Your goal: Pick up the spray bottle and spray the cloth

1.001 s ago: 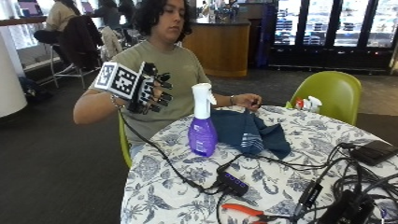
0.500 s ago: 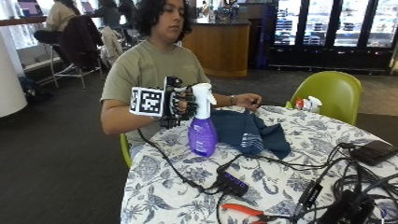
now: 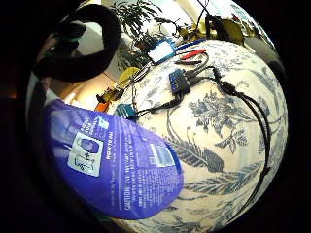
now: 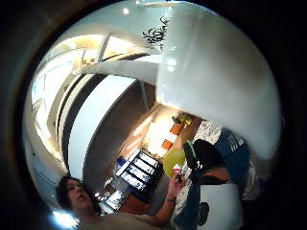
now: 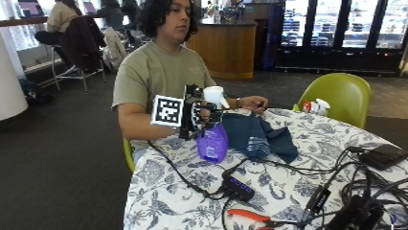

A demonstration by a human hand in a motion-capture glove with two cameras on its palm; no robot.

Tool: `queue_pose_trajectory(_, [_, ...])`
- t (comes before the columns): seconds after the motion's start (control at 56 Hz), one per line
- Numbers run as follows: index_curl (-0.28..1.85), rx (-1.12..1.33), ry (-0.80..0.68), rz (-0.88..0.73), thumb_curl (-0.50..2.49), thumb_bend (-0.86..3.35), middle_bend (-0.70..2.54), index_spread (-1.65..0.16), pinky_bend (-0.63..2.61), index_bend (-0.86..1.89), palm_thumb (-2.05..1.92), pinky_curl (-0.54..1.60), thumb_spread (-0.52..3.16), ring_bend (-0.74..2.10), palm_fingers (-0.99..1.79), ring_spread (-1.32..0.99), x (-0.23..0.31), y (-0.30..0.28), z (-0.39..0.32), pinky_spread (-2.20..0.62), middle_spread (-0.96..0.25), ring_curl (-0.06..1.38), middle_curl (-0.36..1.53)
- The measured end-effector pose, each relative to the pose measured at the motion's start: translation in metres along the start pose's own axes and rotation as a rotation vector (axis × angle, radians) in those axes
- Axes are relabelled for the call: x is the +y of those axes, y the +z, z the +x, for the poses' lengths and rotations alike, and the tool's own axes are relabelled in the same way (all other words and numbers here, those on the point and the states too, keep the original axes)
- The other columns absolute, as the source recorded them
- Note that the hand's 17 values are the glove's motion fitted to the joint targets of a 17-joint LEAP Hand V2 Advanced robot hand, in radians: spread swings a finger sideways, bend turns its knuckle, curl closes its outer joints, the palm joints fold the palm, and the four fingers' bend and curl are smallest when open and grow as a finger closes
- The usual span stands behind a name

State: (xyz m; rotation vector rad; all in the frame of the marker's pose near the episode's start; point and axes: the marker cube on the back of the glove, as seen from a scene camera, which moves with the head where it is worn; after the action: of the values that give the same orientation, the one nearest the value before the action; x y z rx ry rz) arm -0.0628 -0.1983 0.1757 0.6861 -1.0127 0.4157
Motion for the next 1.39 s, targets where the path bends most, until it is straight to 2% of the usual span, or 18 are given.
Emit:
queue_pose_trajectory(0.125, [0.19, -0.015, 0.049, 0.026, 0.42, -0.02, 0.28, -0.23, 0.33, 0.09, 0.83, 0.35, 0.87, 0.5, 0.52, -0.12, -0.015, 0.014, 0.007, 0.03, -0.04, 0.35, 0.38])
queue_pose_trajectory(0.197, [0.19, -0.053, 0.069, -0.04, 0.43, -0.02, 0.29, -0.23, 0.33, 0.09, 0.84, 0.35, 0.87, 0.5, 0.53, -0.12, -0.013, 0.021, 0.01, 0.02, -0.04, 0.35, 0.38])
queue_pose_trajectory(0.34, [0.18, -0.093, 0.22, -0.116, 0.43, -0.03, 0.3, -0.23, 0.32, 0.08, 0.86, 0.35, 0.86, 0.53, 0.55, -0.12, -0.019, 0.033, 0.014, 0.02, -0.04, 0.35, 0.39])
queue_pose_trajectory(0.375, [0.17, -0.087, 0.246, -0.141, 0.43, -0.03, 0.32, -0.23, 0.31, 0.07, 0.86, 0.35, 0.85, 0.55, 0.59, -0.13, -0.022, 0.033, 0.014, 0.02, -0.04, 0.35, 0.39])
queue_pose_trajectory(0.5, [0.25, -0.082, 0.291, -0.231, 0.44, -0.03, 0.39, -0.27, 0.14, 0.26, 0.85, 0.29, 0.85, 0.52, 1.0, -0.15, -0.028, 0.031, 0.013, 0.01, -0.11, 0.34, 0.41])
queue_pose_trajectory(0.59, [0.3, -0.162, 0.273, -0.26, 0.47, -0.01, 0.4, -0.28, 0.17, 0.25, 0.89, 0.3, 0.81, 0.48, 1.11, -0.16, -0.027, 0.021, 0.008, -0.03, -0.15, 0.35, 0.42])
queue_pose_trajectory(0.715, [0.35, -0.221, 0.222, -0.199, 0.53, -0.02, 0.39, -0.28, 0.22, 0.21, 0.99, 0.33, 0.63, 0.45, 1.2, -0.18, -0.024, -0.002, -0.005, -0.09, -0.18, 0.37, 0.44])
queue_pose_trajectory(0.786, [0.36, -0.196, 0.15, -0.141, 0.56, -0.03, 0.4, -0.28, 0.33, 0.17, 0.98, 0.36, 0.55, 0.47, 1.32, -0.19, -0.026, -0.029, -0.025, -0.18, -0.2, 0.39, 0.45])
queue_pose_trajectory(0.911, [0.42, -0.099, 0.056, -0.206, 0.6, -0.04, 0.44, -0.29, 0.34, 0.28, 0.96, 0.38, 0.43, 0.51, 1.4, -0.21, -0.038, -0.064, -0.07, -0.26, -0.22, 0.41, 0.48])
queue_pose_trajectory(1.019, [0.45, 0.018, 0.048, -0.301, 0.63, -0.03, 0.47, -0.29, 0.36, 0.32, 0.96, 0.38, 0.36, 0.53, 1.4, -0.21, -0.046, -0.074, -0.111, -0.29, -0.22, 0.43, 0.49])
queue_pose_trajectory(1.162, [0.49, 0.227, 0.022, -0.553, 0.67, -0.03, 0.5, -0.28, 0.39, 0.35, 0.96, 0.39, 0.29, 0.55, 1.39, -0.21, -0.059, -0.063, -0.147, -0.3, -0.23, 0.45, 0.5])
queue_pose_trajectory(1.394, [0.52, 0.603, -0.005, -0.884, 0.71, -0.03, 0.52, -0.28, 0.41, 0.38, 0.98, 0.39, 0.24, 0.57, 1.38, -0.2, -0.045, -0.014, -0.168, -0.3, -0.22, 0.46, 0.51])
